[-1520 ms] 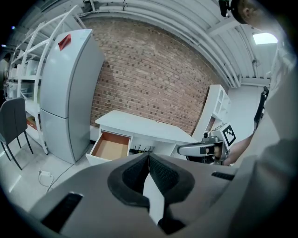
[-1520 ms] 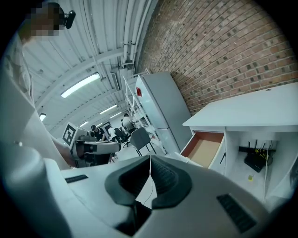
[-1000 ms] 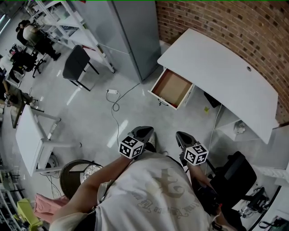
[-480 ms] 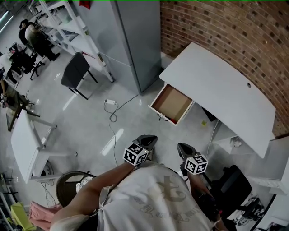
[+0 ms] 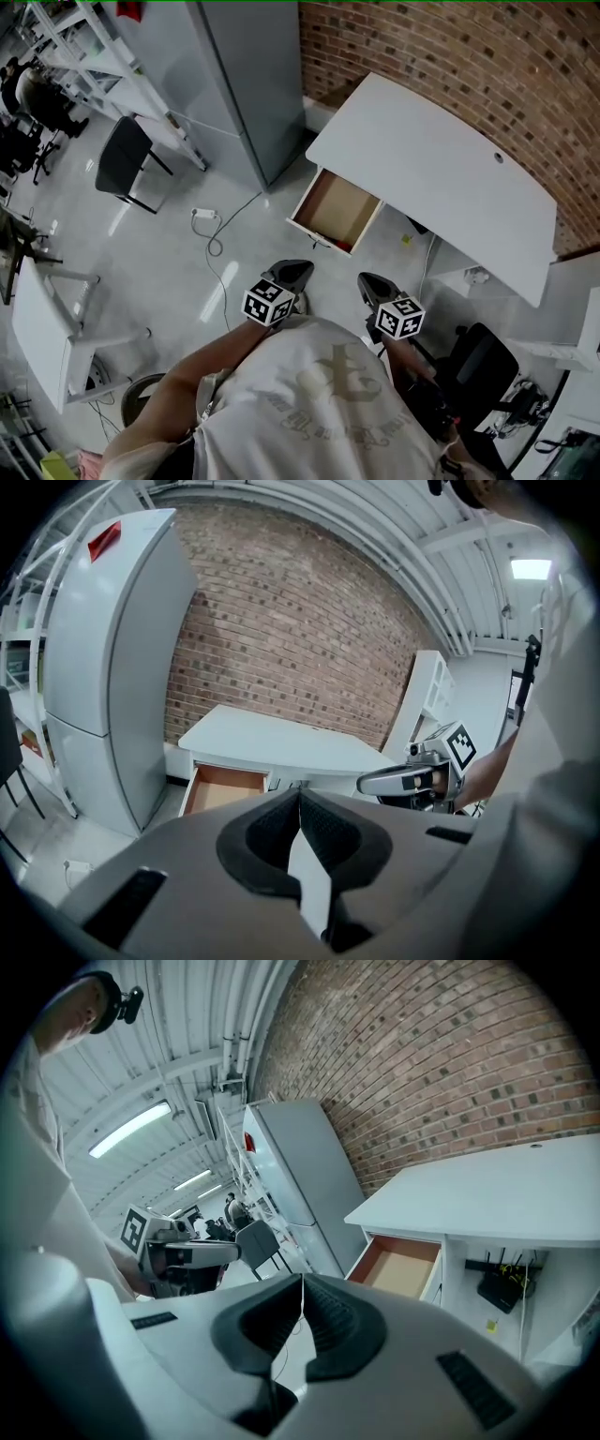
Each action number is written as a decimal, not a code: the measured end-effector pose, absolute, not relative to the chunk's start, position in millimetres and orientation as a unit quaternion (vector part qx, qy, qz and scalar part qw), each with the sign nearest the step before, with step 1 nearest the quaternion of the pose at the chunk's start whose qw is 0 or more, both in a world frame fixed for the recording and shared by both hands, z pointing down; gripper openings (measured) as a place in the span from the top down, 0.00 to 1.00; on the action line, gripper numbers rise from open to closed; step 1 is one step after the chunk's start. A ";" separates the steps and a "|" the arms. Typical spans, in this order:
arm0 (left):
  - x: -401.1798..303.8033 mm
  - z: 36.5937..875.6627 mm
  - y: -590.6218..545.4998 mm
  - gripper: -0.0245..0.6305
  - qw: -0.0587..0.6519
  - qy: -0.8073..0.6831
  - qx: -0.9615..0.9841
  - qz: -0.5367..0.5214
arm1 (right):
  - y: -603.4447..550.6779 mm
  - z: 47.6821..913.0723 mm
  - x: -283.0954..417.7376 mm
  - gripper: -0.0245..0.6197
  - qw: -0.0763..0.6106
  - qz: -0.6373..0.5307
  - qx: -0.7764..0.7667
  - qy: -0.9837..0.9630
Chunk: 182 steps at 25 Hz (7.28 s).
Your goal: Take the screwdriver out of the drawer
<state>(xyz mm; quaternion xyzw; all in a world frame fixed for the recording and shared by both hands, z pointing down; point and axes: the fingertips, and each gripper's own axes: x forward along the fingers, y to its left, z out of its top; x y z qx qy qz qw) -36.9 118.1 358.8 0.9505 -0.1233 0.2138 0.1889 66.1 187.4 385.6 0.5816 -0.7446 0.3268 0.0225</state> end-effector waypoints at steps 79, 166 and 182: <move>-7.0 427.0 -32.2 0.93 0.292 -0.242 0.896 0.230 | 8.6 550.5 119.6 0.93 0.257 0.403 0.407 -0.778; -46.7 633.6 39.4 0.93 0.438 -0.408 0.774 0.205 | 4.3 845.1 97.7 0.82 0.593 0.374 0.088 -0.708; -55.3 626.4 43.5 0.93 0.440 -0.414 0.770 0.205 | 8.3 839.1 92.1 0.85 0.563 0.434 0.060 -0.701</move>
